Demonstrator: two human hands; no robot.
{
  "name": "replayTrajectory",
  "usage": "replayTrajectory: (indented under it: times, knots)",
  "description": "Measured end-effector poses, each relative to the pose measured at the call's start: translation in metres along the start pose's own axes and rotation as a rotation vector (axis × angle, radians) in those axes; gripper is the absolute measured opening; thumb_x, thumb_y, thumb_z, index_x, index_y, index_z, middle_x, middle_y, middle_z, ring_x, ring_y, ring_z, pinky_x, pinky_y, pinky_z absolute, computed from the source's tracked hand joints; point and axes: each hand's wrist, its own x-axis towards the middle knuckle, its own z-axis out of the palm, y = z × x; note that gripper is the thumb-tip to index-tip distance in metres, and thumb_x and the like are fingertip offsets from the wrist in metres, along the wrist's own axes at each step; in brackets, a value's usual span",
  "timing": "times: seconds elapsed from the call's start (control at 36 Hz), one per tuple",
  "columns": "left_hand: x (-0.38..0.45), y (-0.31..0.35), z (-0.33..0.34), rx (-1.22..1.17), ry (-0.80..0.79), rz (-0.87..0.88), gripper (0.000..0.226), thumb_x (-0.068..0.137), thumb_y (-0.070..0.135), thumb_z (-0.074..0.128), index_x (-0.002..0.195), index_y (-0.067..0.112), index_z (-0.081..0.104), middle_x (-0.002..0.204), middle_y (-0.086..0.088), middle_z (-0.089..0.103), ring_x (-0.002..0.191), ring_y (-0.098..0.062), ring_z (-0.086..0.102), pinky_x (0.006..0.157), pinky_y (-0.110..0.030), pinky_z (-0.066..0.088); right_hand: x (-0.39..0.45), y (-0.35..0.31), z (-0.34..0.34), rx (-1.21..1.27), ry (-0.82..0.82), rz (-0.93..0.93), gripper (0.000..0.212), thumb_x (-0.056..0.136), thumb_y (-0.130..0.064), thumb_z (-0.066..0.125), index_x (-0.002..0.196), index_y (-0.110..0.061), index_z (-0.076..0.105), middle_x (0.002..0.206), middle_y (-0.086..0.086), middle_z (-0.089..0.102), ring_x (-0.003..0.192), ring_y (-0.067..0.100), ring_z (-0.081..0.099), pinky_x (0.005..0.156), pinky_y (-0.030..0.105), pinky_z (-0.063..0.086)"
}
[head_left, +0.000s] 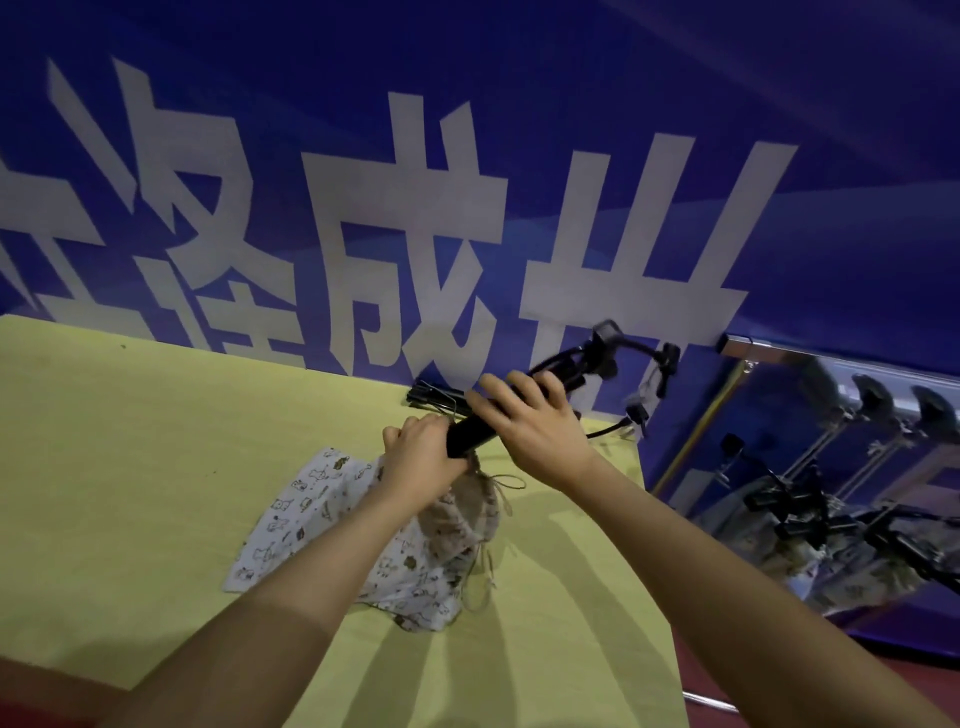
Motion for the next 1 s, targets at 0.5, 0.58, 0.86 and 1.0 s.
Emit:
replayTrajectory:
  times: [0.5,0.58,0.86,1.0]
  knots:
    - [-0.011,-0.016,-0.029,-0.367,0.133,-0.102,0.021,0.075,0.021,0.069,0.091,0.020,0.056,0.091,0.008,0.052,0.098,-0.019,0.052,0.082,-0.031,0.026,0.012,-0.042,0.017,0.876,-0.661,0.605,0.027,0.092,-0.039,0.055,0.100,-0.017,0.067,0.108,0.001,0.068,0.106,0.018,0.054,0.098,0.037,0.024]
    - [-0.011,-0.025,-0.027,-0.360,0.149,-0.117,0.024,0.075,0.022,0.069,0.095,0.018,0.057,0.095,0.006,0.054,0.101,-0.020,0.052,0.087,-0.034,0.030,0.010,-0.038,0.013,1.141,-0.595,0.765,0.020,0.090,-0.031,0.061,0.088,-0.014,0.071,0.087,0.005,0.072,0.083,0.015,0.063,0.086,0.036,0.046]
    - [-0.015,-0.042,-0.005,-0.302,0.181,-0.183,0.027,0.079,0.030,0.067,0.099,0.015,0.056,0.103,0.002,0.055,0.104,-0.022,0.048,0.091,-0.039,0.031,0.018,-0.030,0.001,1.444,-0.407,1.012,0.013,0.090,-0.013,0.063,0.086,-0.005,0.072,0.076,0.004,0.069,0.069,0.009,0.062,0.067,0.016,0.049]
    - [-0.013,-0.045,-0.005,-0.233,0.191,-0.153,0.030,0.082,0.029,0.065,0.106,0.016,0.053,0.108,0.001,0.051,0.109,-0.023,0.041,0.088,-0.036,0.029,0.026,-0.026,-0.007,1.575,-0.269,1.106,0.016,0.095,-0.008,0.052,0.098,-0.012,0.067,0.066,-0.001,0.052,0.061,0.010,0.048,0.062,0.019,0.040]
